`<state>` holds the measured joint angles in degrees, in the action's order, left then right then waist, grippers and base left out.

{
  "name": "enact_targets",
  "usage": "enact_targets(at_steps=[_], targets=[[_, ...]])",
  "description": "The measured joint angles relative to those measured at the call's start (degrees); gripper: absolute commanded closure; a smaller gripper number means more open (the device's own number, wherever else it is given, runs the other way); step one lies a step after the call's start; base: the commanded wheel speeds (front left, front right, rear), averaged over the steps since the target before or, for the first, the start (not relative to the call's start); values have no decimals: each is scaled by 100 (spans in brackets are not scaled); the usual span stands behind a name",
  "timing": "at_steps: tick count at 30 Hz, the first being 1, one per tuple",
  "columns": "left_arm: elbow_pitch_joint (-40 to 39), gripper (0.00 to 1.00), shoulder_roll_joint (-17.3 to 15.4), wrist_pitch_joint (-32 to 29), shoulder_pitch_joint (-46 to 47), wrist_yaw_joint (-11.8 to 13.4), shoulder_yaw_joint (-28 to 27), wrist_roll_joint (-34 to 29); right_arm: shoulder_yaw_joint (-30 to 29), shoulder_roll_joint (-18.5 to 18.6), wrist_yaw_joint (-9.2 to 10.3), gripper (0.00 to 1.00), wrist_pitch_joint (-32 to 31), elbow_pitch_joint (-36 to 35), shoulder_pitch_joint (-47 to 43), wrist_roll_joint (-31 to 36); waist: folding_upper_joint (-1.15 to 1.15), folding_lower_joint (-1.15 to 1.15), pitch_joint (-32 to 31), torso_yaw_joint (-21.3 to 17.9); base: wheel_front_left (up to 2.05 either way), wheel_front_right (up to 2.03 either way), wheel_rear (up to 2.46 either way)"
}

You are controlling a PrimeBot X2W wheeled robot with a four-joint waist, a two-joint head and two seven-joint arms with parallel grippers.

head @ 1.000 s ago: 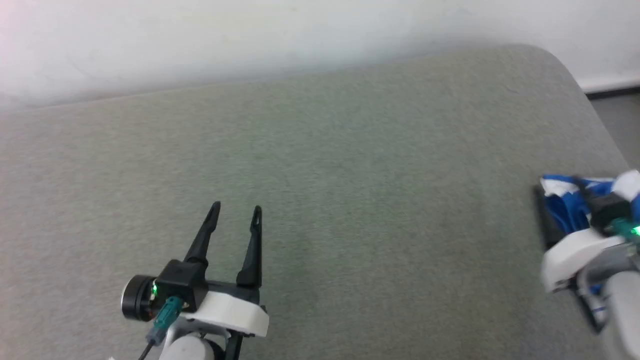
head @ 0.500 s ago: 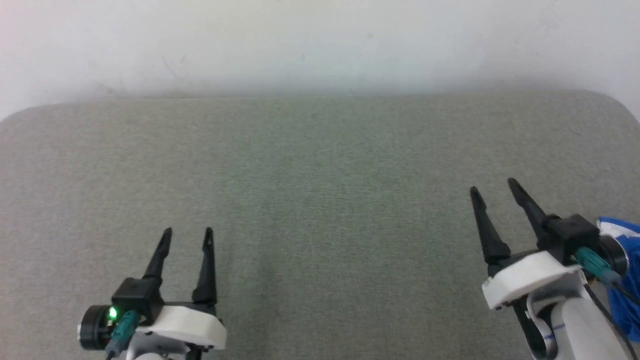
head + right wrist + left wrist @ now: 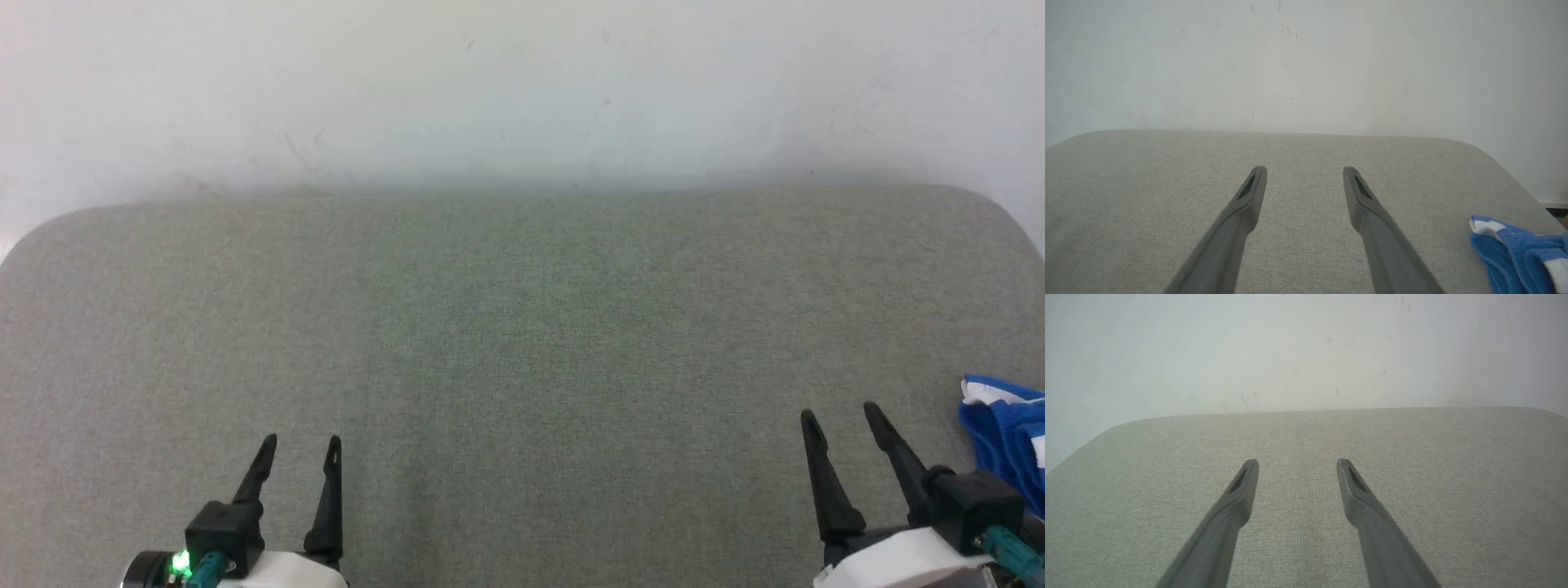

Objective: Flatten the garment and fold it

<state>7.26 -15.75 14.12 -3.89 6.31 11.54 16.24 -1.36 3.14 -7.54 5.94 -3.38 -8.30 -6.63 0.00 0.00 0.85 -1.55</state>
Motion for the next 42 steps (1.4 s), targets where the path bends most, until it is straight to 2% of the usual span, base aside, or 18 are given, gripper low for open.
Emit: enact_targets(at_steps=[14,15,42], targets=[[69,0,0,-8,-59,-16,143,0,138,-3,0,0,-83,-138,-181,-48,0,1,-144,-80,0,0,0],[69,100,-1,-7,-59,-16,149,-1,138,-2,0,100,-83,-137,-179,-47,0,0,-144,-80,0,0,0],[-49,100,226,-263,-48,-116,-78,-275,138,1,0,100,-179,-56,-68,60,0,0,-133,-34,0,0,0]])
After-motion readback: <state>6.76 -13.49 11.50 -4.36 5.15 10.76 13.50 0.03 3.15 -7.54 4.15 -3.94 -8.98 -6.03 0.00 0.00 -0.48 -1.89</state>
